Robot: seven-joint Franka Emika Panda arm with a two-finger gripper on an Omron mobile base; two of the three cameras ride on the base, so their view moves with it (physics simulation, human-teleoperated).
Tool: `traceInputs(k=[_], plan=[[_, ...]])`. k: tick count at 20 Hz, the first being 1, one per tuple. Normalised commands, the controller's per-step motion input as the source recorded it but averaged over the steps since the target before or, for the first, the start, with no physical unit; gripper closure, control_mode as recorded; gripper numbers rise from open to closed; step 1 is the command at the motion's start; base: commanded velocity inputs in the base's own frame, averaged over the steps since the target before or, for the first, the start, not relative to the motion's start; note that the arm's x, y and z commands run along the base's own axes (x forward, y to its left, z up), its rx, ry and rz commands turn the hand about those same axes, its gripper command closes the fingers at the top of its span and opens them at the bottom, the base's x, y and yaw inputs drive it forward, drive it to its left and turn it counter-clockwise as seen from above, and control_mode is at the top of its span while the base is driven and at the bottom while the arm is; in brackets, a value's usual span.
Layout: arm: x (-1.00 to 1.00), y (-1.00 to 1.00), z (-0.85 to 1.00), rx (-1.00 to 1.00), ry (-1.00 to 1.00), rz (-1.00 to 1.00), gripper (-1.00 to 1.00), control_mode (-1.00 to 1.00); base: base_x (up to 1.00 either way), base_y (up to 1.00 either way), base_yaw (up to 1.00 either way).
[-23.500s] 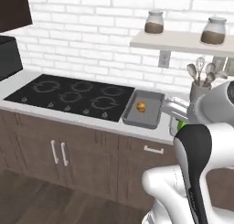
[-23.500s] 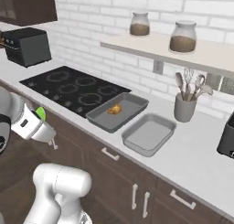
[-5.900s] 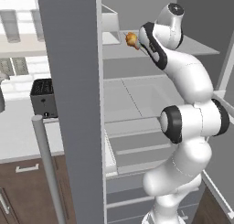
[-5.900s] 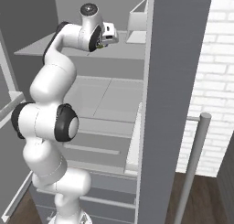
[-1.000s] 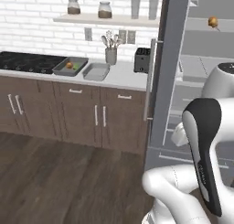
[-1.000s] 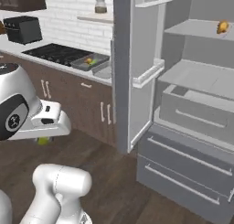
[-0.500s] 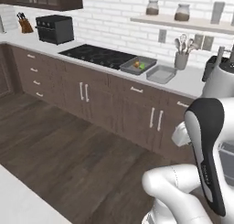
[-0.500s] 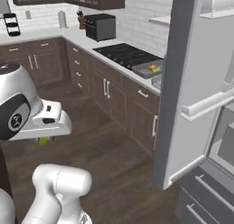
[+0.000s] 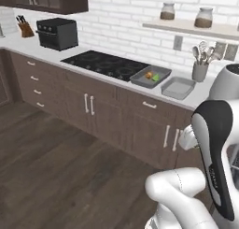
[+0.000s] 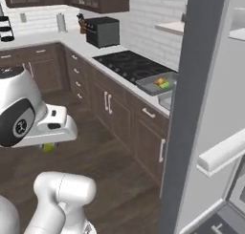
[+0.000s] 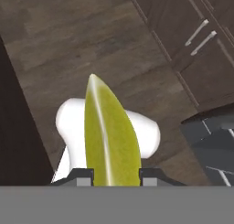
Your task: Place one lemon wedge and one chicken drumstick in each tupperware on the nearby counter, to pack two identical lunches.
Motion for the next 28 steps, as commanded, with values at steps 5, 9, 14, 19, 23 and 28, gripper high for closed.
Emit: traceInputs(k=[5,9,14,19,23,28], plan=[[0.0,0.0,0.0,0.0,0.0,0.0,1.0,1.0,1.0,0.0,-0.41],[0.0,0.0,0.0,0.0,0.0,0.0,1.0,1.0,1.0,0.21,-0.54],[0.0,0.0,0.0,0.0,0.0,0.0,1.0,1.0,1.0,0.58,-0.63],[0.0,0.0,0.0,0.0,0.0,0.0,1.0,1.0,0.97,0.64,-0.72],[0.0,0.0,0.0,0.0,0.0,0.0,1.0,1.0,0.87,0.53,-0.74],[0.0,0.0,0.0,0.0,0.0,0.0,1.0,1.0,0.76,0.26,-0.68]])
